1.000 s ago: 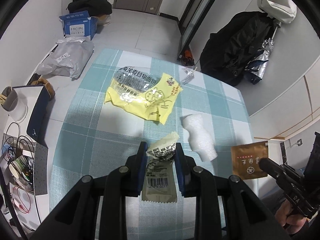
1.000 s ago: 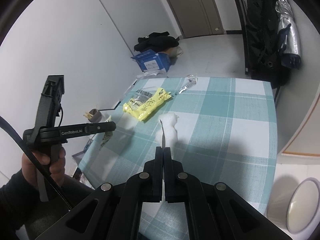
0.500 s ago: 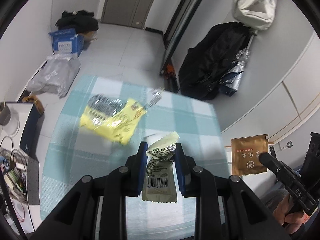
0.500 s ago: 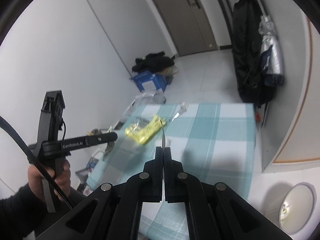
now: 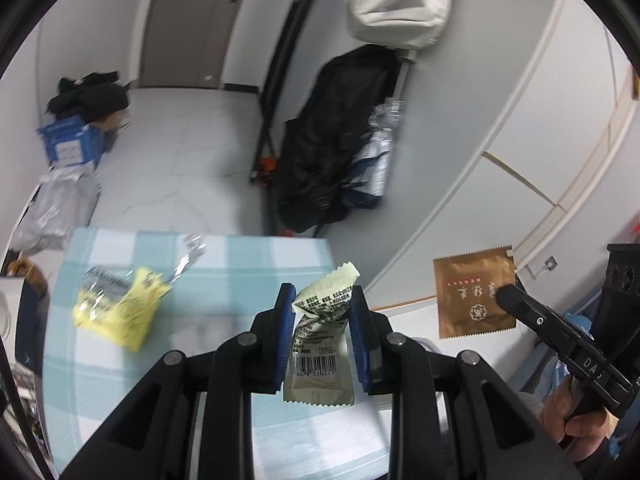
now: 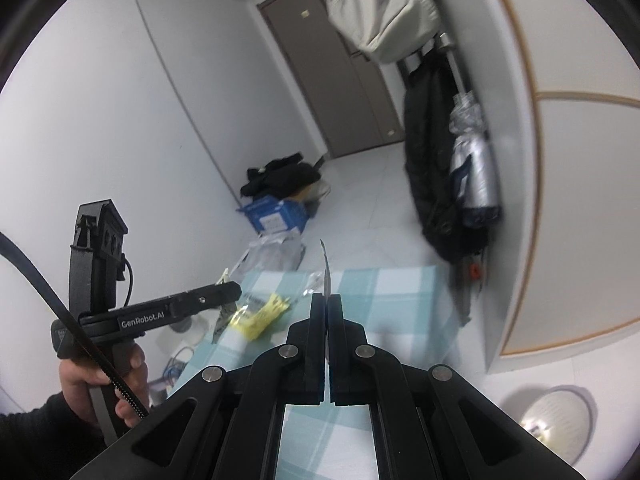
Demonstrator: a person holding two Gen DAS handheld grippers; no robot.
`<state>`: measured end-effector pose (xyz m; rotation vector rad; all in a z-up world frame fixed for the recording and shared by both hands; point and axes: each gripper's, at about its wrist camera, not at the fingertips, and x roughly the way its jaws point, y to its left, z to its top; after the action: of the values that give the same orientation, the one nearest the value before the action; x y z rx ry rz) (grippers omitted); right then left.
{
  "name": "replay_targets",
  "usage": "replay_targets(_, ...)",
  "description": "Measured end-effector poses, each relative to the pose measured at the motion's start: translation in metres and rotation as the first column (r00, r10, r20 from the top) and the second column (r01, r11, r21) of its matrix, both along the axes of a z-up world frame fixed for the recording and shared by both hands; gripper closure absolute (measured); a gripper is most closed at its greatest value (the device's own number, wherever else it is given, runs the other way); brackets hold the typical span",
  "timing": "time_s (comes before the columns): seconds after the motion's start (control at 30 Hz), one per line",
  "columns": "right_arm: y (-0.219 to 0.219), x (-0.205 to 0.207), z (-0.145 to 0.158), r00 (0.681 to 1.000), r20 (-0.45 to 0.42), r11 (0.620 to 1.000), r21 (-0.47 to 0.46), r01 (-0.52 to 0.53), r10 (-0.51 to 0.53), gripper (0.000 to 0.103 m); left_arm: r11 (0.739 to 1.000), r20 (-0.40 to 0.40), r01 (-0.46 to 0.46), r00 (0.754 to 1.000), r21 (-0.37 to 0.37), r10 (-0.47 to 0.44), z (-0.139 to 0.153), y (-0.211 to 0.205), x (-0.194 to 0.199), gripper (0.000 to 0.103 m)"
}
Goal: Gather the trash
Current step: 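Carry both held packets toward the white trash bin, then open both tools over the bin to drop the two packets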
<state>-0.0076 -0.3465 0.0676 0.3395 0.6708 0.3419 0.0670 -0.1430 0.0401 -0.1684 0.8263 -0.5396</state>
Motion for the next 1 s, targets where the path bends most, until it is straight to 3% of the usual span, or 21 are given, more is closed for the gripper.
replay_targets(0.53, -0.109, -0.023, 0.022, 0.982, 0.031, 0.982, -0.008, 0.189, -0.188, 0.103, 0.979, 0.024, 0.204, 0.979, 0.010, -0.204, 0.014, -0.118, 0.007, 0.082)
replay_targets(1.0, -0.218, -0.057, -0.029, 0.915, -0.067, 0.917, 0.011, 0.399, -0.398, 0.103, 0.920, -0.062, 0.390, 0.920, 0.039, -0.388, -0.026, -0.247, 0.004, 0.082)
